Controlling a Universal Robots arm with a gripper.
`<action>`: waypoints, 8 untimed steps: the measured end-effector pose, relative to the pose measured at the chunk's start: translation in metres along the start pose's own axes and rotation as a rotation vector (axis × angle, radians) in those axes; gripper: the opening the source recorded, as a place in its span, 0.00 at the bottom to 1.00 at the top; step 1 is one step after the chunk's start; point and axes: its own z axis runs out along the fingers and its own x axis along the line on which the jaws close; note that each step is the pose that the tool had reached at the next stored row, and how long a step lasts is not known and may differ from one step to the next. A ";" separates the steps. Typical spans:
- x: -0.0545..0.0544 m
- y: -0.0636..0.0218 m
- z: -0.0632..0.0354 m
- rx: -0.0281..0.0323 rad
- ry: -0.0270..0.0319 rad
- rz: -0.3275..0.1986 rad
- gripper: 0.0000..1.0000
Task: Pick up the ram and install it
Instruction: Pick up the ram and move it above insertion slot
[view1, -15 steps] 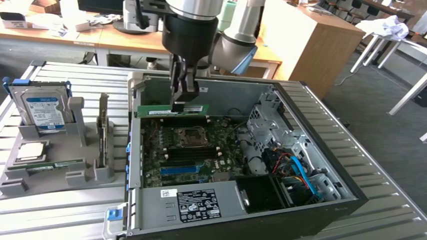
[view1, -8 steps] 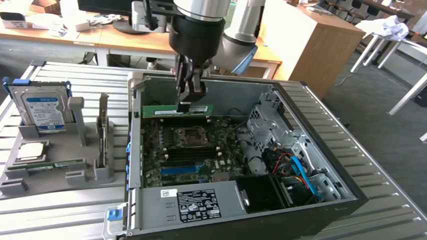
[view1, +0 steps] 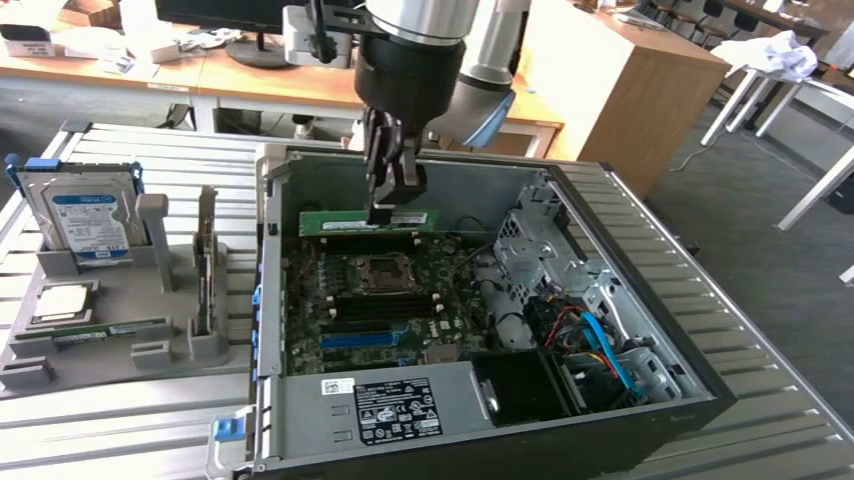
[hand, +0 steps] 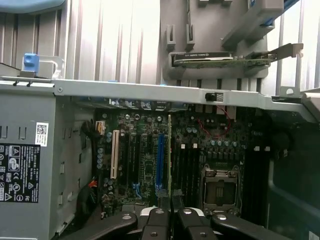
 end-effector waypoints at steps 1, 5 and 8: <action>0.000 -0.0015 0.0000 0.0000 0.0000 0.000 0.13; 0.000 -0.0076 -0.0001 0.0000 0.0000 0.000 0.13; 0.001 -0.0117 -0.0001 0.0000 0.0000 0.000 0.13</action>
